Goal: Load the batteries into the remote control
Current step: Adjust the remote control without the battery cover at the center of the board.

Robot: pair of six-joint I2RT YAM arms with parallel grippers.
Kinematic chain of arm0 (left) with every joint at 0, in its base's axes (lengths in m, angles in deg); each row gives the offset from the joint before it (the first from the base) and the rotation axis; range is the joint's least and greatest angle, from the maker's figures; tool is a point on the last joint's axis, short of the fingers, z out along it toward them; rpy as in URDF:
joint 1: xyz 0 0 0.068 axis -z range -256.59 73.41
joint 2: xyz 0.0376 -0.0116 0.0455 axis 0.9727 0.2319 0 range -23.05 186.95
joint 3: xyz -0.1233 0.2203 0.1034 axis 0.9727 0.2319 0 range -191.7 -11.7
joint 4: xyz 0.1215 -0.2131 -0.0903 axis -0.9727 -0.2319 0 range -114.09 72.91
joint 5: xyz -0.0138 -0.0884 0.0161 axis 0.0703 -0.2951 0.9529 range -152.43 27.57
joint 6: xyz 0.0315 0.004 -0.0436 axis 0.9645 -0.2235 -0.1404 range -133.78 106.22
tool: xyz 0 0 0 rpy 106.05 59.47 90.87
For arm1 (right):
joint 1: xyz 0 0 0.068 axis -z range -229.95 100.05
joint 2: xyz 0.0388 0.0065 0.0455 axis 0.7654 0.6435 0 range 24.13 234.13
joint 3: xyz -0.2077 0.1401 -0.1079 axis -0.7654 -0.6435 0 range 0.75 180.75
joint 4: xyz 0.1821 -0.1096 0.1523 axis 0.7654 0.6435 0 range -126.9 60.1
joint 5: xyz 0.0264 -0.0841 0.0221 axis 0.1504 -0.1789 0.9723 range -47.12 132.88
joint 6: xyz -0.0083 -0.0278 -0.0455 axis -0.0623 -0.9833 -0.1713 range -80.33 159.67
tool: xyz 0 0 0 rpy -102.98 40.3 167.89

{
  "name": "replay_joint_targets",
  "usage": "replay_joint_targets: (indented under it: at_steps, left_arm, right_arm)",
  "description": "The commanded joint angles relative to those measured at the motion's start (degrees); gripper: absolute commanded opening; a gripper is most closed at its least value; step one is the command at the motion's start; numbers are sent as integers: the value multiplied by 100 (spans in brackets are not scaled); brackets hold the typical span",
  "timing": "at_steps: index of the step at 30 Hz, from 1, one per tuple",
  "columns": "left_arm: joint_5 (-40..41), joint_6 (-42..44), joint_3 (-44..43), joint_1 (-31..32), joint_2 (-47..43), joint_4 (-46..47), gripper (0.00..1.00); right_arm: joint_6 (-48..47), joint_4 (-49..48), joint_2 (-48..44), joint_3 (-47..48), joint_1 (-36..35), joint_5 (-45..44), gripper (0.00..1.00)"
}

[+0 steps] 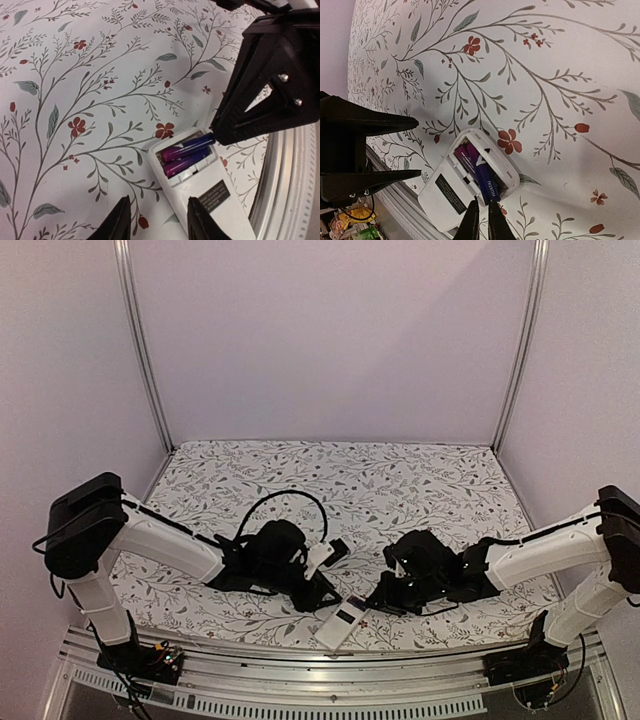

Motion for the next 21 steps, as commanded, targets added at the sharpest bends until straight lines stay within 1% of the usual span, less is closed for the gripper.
replay_joint_targets:
  at_steps: [1,21]
  left_arm:
    - [-98,-176,83,-25,224,211,37]
    - [-276,-284,33,-17,464,398,35]
  right_arm:
    - [54,-14,49,71,15,-30,7]
    - [67,164,80,89,16,-90,7]
